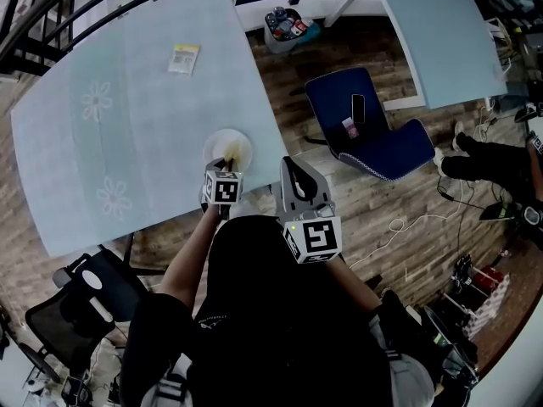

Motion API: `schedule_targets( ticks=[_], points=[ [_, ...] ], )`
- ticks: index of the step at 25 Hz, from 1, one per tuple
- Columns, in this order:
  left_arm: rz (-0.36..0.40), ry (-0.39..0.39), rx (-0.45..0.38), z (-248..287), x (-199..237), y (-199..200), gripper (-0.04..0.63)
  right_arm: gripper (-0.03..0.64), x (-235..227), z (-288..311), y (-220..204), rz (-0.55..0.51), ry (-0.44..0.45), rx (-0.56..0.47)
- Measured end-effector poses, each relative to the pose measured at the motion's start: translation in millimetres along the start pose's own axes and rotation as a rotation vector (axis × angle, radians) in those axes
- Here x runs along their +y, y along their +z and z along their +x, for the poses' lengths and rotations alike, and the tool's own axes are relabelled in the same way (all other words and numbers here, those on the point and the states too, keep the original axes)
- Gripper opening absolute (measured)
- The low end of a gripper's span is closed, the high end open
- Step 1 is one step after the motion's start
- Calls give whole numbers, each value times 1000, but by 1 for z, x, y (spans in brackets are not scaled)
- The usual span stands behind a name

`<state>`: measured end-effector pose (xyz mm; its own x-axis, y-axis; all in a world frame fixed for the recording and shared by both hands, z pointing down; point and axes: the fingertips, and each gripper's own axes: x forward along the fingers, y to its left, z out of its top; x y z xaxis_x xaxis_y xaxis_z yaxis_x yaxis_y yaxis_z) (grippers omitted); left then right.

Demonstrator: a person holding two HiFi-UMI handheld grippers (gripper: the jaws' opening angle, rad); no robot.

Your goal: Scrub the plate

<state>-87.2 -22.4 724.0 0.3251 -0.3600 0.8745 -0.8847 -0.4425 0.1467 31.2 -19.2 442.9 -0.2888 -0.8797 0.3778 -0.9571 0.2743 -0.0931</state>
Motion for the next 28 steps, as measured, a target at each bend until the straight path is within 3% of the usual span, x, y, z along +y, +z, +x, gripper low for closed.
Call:
schedule_targets(
  ticks=[8, 28],
  points=[
    [-11, 23, 3, -7, 14, -8, 66, 5, 14, 4, 1, 0, 21, -4],
    [-136, 143, -28, -28, 56, -19, 66, 5, 40, 16, 3, -50, 162, 5]
  ],
)
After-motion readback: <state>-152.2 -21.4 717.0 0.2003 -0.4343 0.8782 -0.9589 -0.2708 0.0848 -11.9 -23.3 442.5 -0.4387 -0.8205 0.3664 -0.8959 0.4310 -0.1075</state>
